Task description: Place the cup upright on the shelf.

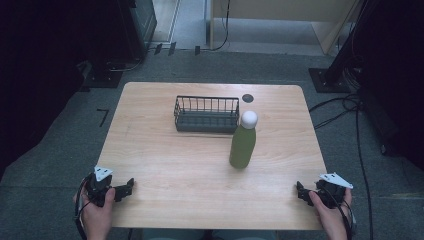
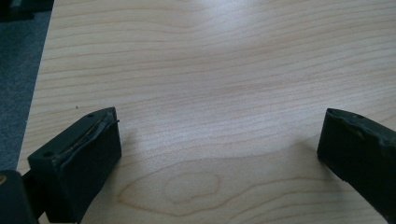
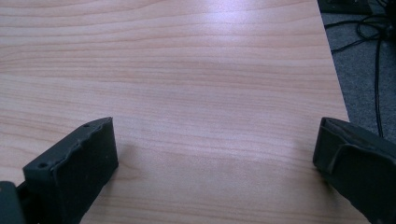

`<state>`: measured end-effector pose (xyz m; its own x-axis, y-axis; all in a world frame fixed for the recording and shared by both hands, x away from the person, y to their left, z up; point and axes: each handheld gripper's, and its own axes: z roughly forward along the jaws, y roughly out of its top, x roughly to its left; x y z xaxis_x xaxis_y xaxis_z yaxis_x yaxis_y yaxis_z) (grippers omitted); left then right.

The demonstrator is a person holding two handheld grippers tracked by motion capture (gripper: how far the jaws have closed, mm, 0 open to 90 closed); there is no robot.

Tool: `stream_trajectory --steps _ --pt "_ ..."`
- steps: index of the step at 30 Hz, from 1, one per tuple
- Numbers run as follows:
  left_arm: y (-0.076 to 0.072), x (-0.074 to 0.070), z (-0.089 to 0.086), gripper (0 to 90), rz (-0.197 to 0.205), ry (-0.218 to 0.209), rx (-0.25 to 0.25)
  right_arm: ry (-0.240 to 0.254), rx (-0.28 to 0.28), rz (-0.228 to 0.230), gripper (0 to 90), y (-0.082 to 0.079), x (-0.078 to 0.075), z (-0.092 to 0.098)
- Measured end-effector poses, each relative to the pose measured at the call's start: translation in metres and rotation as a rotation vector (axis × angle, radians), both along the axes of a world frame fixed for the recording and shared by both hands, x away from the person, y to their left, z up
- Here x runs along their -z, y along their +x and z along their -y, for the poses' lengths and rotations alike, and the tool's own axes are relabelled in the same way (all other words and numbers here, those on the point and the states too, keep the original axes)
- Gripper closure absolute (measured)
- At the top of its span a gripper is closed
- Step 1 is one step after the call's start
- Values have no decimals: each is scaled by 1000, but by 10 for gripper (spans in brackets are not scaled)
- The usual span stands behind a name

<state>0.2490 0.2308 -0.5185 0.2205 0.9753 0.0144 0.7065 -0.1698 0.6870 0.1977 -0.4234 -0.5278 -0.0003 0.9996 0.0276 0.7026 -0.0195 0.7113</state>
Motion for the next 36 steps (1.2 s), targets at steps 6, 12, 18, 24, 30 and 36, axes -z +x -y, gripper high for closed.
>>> stream_trajectory --steps 6,12,18,24,30,36 --pt "0 0 0 2 1 0 1 -2 11 5 17 -1 0 -2" --pt "0 0 0 1 0 0 0 23 -23 33 0 0 -8 -17" --pt "0 0 0 1 -1 1 1 29 -57 46 0 1 -14 -33" --pt "0 0 0 1 -1 1 1 49 -95 66 0 1 -21 -49" --pt "0 0 0 1 -1 2 1 52 -129 80 0 4 -27 -62" --pt "0 0 0 1 -2 2 1 60 -153 89 0 6 -30 -73"
